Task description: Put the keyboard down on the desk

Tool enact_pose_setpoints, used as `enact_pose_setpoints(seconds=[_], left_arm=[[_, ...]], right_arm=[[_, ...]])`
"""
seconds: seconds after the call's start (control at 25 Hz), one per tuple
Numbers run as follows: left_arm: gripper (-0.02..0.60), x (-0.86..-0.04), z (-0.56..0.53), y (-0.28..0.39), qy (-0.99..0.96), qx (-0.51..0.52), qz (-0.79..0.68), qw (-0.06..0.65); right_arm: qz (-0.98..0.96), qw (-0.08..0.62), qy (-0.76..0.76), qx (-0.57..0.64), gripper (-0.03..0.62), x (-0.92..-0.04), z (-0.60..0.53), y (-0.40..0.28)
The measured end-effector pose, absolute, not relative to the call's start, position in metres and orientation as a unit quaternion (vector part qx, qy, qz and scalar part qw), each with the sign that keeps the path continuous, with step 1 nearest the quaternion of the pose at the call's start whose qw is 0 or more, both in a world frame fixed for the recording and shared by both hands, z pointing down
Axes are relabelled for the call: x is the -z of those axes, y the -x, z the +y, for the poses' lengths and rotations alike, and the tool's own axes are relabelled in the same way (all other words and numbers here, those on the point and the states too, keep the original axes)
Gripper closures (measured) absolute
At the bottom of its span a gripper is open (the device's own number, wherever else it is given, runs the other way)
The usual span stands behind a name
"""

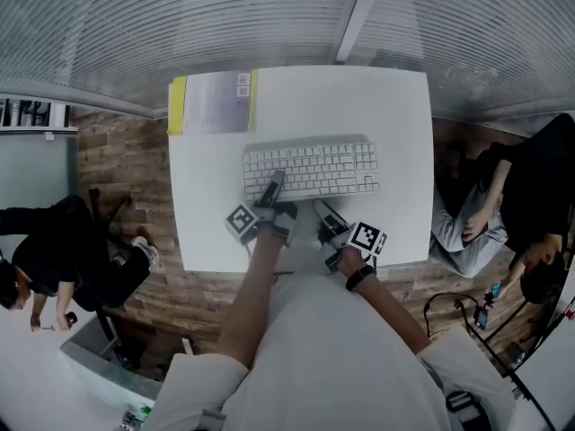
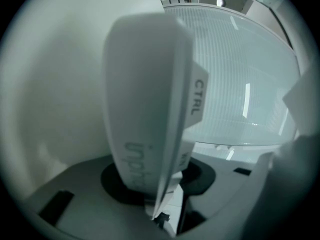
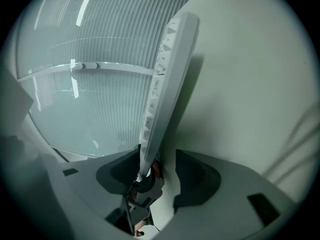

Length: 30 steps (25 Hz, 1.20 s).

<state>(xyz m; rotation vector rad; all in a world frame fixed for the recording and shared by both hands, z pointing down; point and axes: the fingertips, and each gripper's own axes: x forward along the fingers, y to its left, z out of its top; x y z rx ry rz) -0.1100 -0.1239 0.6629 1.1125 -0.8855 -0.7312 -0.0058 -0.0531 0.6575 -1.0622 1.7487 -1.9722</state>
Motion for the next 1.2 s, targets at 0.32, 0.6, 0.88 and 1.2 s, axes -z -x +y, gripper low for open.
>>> enact_pose_setpoints(seconds=[0.32, 0.6, 0.88, 1.2], left_arm=[[0.428, -0.664, -0.123, 0.110, -0.508, 0.323, -0.406, 0.688], [0.428, -0.670, -0.124, 0.113, -0.508, 0.319, -0.414, 0.684], [0.428, -0.674, -0.126, 0.113, -0.515, 0.314, -0.420, 0.678], [0.418, -0.669, -0.122, 0.111, -0.524, 0.304, -0.419, 0.676]], right_arm=[[0.621, 0.143, 0.382, 0.670, 0.399, -0.655, -0.052, 0.014], [0.622, 0.154, 0.382, 0.666, 0.440, -0.656, -0.065, 0.017], [0.613, 0.160, 0.382, 0.673, 0.490, -0.662, -0.068, 0.018], [0.610, 0.159, 0.380, 0.677, 0.499, -0.661, -0.068, 0.017]])
